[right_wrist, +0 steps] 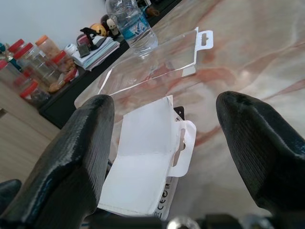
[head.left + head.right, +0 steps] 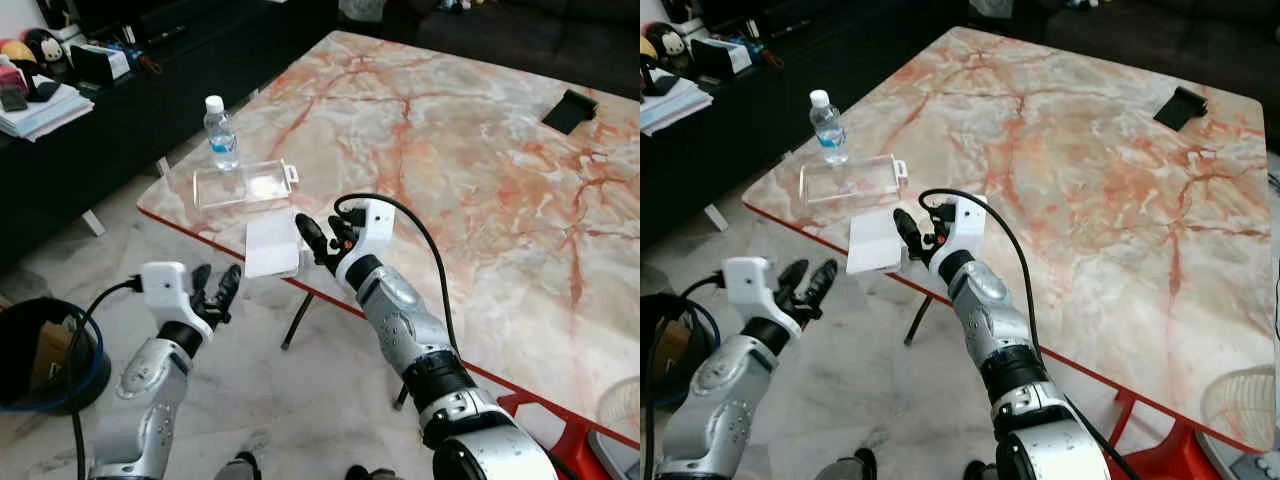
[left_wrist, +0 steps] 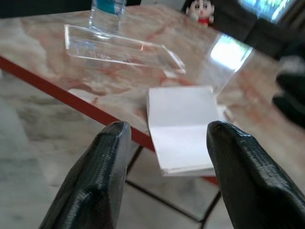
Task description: Picking trash to rubbish bin
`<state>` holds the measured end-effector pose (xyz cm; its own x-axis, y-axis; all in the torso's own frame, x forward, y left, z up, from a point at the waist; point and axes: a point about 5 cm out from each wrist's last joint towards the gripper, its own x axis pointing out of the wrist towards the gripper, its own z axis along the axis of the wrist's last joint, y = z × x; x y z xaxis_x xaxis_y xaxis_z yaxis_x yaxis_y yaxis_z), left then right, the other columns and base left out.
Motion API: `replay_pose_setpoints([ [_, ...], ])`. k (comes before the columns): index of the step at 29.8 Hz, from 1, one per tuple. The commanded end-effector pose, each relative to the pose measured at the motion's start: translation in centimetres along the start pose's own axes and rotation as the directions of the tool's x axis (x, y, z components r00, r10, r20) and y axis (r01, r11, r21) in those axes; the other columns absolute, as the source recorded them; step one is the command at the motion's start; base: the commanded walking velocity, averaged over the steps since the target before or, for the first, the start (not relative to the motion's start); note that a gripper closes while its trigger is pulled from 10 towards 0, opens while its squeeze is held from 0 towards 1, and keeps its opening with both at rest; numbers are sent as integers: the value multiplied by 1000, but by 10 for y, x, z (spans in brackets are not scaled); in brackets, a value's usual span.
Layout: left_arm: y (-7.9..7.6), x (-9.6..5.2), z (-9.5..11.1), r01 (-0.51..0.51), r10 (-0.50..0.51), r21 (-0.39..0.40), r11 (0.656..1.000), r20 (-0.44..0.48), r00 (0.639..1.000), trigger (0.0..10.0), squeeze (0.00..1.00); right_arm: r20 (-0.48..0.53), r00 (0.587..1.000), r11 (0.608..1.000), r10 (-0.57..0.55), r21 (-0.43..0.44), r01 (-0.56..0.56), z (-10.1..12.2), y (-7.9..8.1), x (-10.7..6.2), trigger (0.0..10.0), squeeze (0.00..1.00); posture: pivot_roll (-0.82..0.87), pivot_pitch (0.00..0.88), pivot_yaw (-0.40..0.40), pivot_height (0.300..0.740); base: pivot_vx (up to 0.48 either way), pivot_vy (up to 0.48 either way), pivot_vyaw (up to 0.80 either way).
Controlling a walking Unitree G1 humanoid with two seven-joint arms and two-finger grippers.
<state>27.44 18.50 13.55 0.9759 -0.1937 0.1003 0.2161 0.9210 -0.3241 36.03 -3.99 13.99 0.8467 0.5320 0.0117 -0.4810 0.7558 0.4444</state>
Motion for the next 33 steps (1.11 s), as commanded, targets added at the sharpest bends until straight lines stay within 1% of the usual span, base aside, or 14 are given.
replay_pose_setpoints([
  [1, 4, -4, 0, -11, 11, -51, 999, -2, 1000, 10000, 1000, -2, 999, 998, 37, 54, -37, -10, 20, 6, 10000, 0, 169, 148, -32, 740, 0, 0, 0],
  [2, 4, -4, 1, -8, 8, -73, 997, 3, 1000, 10000, 1000, -2, 999, 998, 36, 53, -35, -10, 19, 6, 10000, 0, 169, 148, -32, 740, 0, 0, 0],
  [3, 6, -5, 1, -6, 6, -118, 993, 4, 1000, 10000, 1000, -2, 999, 998, 34, 52, -34, -10, 19, 6, 10000, 0, 170, 141, -30, 740, 0, 0, 0],
  [7, 15, -6, -10, -42, 36, -176, 984, -35, 999, 10000, 1000, -5, 999, 998, 33, 50, -32, -12, 19, 6, 10000, 0, 169, 136, -29, 740, 0, 0, 0],
  [10, 18, -6, -13, -62, 54, -184, 981, -48, 997, 10000, 1000, -5, 999, 998, 33, 48, -32, -12, 19, 6, 10000, 0, 169, 136, -29, 740, 0, 0, 0],
  [12, 23, -3, -22, -97, 83, -176, 980, -84, 993, 10000, 1000, -5, 999, 998, 34, 48, -33, -12, 19, 6, 10000, 0, 162, 123, -27, 740, 0, 0, 0],
  [13, 26, 0, -30, -114, 95, -186, 976, -107, 990, 10000, 0, -6, 999, 998, 33, 47, -33, -13, 19, 6, 10000, 0, 161, 123, -27, 740, 0, 0, 0],
  [16, 27, 7, -39, -116, 89, -232, 966, -124, 988, 10000, 0, -6, 999, 999, 31, 44, -31, -14, 19, 5, 10000, 0, 155, 123, -30, 740, 0, 0, 0],
  [17, 27, 7, -39, -116, 89, -232, 966, -124, 988, 10000, 0, -6, 999, 999, 31, 44, -31, -14, 19, 5, 10000, 0, 155, 123, -30, 740, 0, 0, 0],
  [19, 27, 16, -45, -120, 85, -276, 954, -134, 987, 10000, 0, -8, 1000, 999, 28, 42, -27, -14, 18, 5, 10000, 0, 144, 133, -36, 740, 0, 0, 0],
  [22, 25, 25, -51, -110, 72, -292, 950, -139, 988, 10000, 0, -5, 1000, 999, 26, 41, -26, -14, 18, 4, 10000, 0, 143, 137, -37, 740, 0, 0, 0],
  [26, 19, 36, -50, -82, 46, -341, 937, -111, 993, 10000, 0, -1, 1000, 999, 22, 41, -22, -13, 17, 3, 10000, 0, 127, 147, -35, 740, 0, 0, 0],
  [29, 17, 43, -51, -75, 40, -325, 943, -114, 993, 10000, 0, 5, 1000, 999, 13, 47, -14, -12, 16, 3, 10000, 0, 120, 155, -39, 740, 0, 0, 0],
  [33, 15, 49, -50, -61, 29, -339, 939, -96, 995, 10000, 0, 5, 1000, 999, 14, 44, -14, -12, 17, 2, 10000, 0, 117, 158, -40, 740, 0, 0, 0],
])
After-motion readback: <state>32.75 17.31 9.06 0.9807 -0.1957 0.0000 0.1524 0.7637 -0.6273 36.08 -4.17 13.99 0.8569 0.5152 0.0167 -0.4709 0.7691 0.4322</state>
